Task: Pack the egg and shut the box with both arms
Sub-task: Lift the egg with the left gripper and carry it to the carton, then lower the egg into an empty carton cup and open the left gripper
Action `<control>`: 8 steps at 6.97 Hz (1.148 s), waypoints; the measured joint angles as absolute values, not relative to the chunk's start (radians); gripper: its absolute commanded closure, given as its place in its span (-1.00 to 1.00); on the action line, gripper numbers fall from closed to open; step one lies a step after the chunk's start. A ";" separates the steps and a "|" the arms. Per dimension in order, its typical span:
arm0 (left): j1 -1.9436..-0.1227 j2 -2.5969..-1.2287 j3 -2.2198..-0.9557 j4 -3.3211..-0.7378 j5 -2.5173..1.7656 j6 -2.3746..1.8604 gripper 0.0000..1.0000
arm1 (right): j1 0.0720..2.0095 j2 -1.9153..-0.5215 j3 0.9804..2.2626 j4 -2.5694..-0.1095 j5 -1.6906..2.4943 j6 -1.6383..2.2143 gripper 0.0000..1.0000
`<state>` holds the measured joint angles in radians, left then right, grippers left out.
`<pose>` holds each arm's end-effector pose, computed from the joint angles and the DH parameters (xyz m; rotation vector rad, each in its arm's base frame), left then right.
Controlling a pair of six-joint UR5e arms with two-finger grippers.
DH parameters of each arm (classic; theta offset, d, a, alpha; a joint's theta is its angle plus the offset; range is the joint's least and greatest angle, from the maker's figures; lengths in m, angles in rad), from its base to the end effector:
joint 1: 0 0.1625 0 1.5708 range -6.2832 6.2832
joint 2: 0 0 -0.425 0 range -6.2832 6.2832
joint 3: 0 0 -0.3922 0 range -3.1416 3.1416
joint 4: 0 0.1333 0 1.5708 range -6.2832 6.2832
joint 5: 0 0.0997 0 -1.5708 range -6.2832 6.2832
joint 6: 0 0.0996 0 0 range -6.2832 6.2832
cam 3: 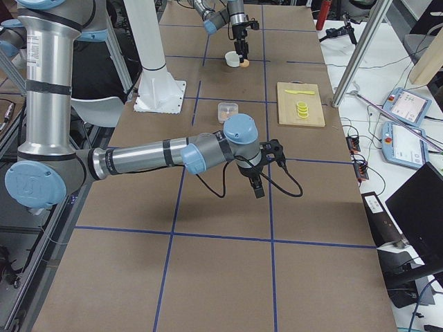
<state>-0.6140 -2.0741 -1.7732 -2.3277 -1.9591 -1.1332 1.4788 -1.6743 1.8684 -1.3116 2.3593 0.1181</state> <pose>0.4402 -0.4272 0.1913 0.4492 1.4020 0.1405 0.0200 -0.4651 0.5290 0.3457 -0.8151 -0.1543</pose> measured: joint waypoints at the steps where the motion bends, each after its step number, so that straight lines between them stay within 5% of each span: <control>1: -0.587 -2.105 -1.750 -2.339 -1.958 -1.197 0.62 | 1.479 -1.674 1.868 -1.312 2.359 0.118 -1.00; 8: -0.336 -2.232 -1.571 -2.527 -1.561 -1.580 0.62 | 1.480 -1.677 1.869 -1.312 2.359 0.118 -1.00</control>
<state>-0.3361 -2.2317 -1.5707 -2.5273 -1.5613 -1.5804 1.4802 -1.6768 1.8690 -1.3116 2.3593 0.1181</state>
